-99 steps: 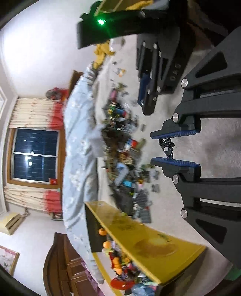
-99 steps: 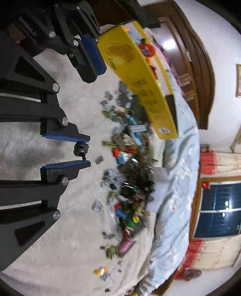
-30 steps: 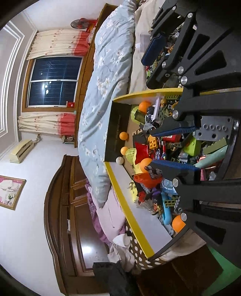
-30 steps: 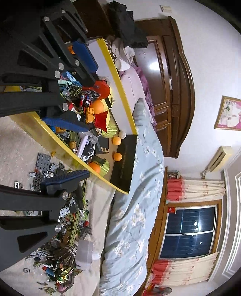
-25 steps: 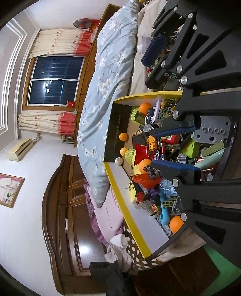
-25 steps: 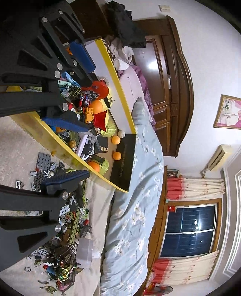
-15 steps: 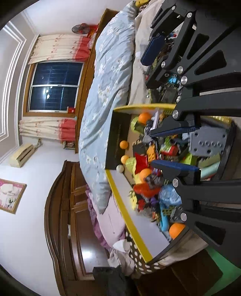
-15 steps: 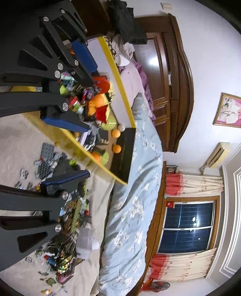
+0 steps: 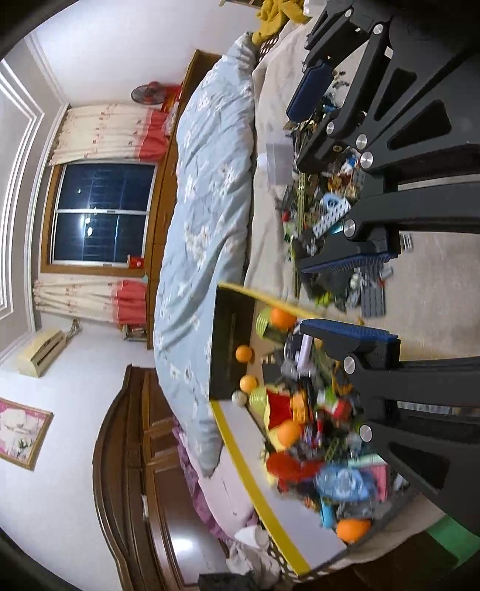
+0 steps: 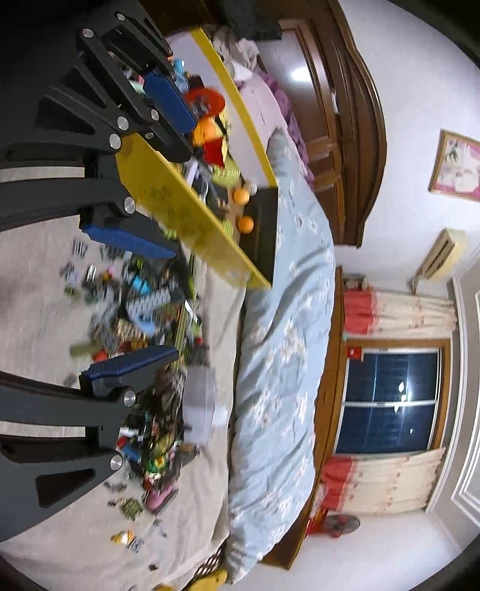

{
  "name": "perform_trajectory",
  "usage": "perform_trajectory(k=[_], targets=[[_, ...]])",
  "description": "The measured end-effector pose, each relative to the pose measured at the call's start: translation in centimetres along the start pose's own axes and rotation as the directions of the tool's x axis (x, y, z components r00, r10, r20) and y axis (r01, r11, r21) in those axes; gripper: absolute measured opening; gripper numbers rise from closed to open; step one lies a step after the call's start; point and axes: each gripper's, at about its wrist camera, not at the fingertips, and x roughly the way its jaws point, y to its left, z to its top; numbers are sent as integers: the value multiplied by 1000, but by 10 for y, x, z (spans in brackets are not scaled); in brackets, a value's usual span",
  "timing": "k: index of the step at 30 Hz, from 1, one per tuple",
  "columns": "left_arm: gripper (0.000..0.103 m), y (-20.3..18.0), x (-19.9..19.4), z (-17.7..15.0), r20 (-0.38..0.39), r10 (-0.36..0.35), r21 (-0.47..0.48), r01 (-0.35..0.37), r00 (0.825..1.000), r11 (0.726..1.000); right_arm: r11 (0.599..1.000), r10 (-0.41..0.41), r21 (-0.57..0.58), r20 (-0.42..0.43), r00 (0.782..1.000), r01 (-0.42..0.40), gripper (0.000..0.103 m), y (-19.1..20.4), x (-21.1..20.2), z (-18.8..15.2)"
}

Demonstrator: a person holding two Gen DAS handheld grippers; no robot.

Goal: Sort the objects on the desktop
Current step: 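Move both grippers back to the LEGO pile on the towel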

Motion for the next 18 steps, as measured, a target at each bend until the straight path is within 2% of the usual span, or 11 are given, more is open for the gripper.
perform_trajectory(k=[6, 11, 18], targets=[[27, -23, 9, -6, -8, -4, 45, 5, 1000, 999, 999, -13, 33, -35, 999, 14, 50, -23, 13, -8], [27, -39, 14, -18, 0, -6, 128, 6, 1000, 992, 999, -49, 1, -10, 999, 49, 50, -32, 14, -23], [24, -50, 30, -33, -74, -7, 132, 17, 997, 991, 999, -35, 6, -53, 998, 35, 50, -47, 29, -43]])
